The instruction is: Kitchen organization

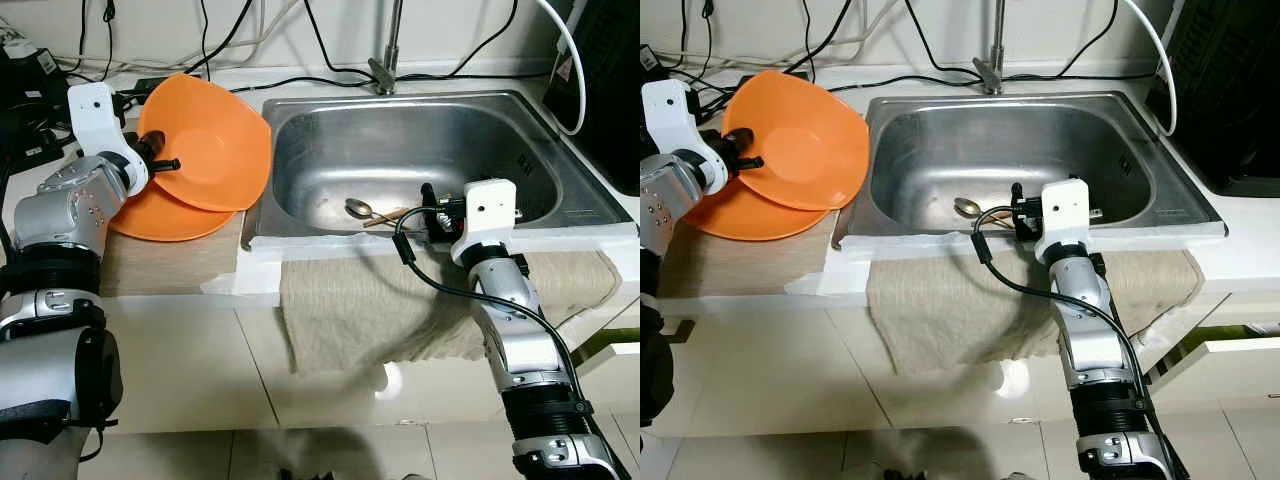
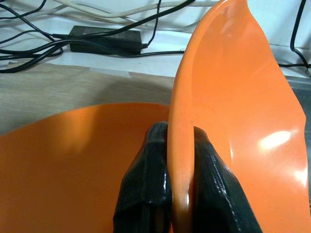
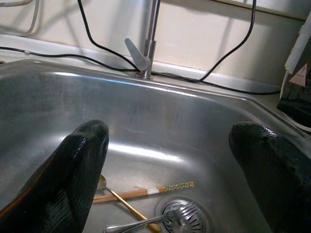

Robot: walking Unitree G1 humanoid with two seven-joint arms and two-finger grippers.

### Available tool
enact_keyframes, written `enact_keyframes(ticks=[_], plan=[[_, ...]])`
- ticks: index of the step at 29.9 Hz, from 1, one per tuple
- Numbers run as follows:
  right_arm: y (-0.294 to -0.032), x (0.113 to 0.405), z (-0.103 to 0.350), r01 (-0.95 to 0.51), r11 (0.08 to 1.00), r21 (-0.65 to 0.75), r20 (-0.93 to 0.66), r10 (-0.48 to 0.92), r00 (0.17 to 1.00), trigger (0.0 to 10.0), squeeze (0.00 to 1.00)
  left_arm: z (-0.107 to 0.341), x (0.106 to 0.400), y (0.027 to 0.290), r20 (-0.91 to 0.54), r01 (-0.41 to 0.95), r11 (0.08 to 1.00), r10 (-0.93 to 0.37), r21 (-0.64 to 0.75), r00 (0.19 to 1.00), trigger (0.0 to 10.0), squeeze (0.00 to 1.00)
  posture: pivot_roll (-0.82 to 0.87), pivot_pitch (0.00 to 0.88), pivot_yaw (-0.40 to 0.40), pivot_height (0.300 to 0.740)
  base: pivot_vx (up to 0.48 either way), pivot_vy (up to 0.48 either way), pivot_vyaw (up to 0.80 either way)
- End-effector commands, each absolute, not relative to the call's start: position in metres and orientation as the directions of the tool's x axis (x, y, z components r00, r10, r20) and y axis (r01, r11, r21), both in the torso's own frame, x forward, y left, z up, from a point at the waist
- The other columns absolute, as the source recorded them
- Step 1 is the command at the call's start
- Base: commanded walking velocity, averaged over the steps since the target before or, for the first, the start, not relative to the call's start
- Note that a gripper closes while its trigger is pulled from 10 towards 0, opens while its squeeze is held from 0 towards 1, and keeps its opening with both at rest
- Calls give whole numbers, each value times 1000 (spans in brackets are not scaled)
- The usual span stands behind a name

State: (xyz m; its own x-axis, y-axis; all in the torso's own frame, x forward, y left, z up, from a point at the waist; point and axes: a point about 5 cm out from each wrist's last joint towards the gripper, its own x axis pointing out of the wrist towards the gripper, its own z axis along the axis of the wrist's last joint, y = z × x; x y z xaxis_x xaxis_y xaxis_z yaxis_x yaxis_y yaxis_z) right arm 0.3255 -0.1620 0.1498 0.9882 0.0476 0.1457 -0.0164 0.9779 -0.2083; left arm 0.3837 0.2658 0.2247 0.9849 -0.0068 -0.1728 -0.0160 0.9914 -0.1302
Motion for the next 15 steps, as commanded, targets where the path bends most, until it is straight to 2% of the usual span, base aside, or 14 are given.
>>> enact_keyframes(ticks=[1, 15], plan=[[-163, 329, 155, -18, 979, -204, 161, 52, 986, 10000, 0, 215, 384, 266, -229, -37, 995, 15, -91, 973, 0, 0, -32, 0, 43, 740, 0, 0, 0], [-163, 333, 154, -18, 979, -204, 157, 51, 986, 10000, 0, 215, 387, 265, -230, -38, 995, 16, -91, 973, 0, 0, -28, 0, 41, 740, 0, 0, 0]])
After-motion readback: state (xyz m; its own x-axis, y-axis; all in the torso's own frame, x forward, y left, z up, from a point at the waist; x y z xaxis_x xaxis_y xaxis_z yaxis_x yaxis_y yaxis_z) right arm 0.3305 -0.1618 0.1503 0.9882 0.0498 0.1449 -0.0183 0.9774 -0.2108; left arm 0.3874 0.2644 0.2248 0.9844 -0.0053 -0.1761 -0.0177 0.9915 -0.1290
